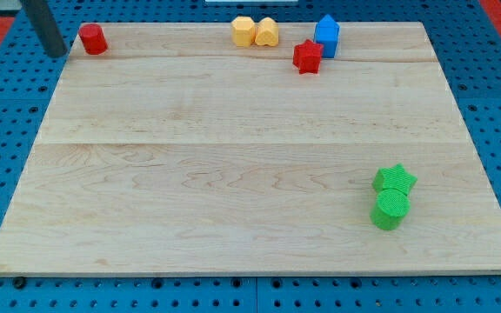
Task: Move the red blocks together left below the blue blocks
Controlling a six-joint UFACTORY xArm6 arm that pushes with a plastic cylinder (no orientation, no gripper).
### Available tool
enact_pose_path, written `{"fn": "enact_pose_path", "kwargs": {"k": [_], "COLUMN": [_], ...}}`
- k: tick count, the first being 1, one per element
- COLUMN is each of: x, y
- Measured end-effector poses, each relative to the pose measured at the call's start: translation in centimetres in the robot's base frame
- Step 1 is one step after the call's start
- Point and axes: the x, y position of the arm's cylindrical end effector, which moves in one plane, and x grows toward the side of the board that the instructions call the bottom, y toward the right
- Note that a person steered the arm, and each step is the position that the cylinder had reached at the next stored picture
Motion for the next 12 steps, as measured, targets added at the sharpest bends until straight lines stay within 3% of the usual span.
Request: {"fn": "enact_pose_path", "kwargs": {"k": [1, 2, 3, 5, 7, 9, 10, 11, 12], "x": [-2.9, -1.1, 1.8, 6.4, 3.5, 3.3, 3.3, 3.3, -2.2], "y": [1.0, 8.9, 11.8, 11.7, 18.4, 30.6, 31.0, 23.2, 20.3]}}
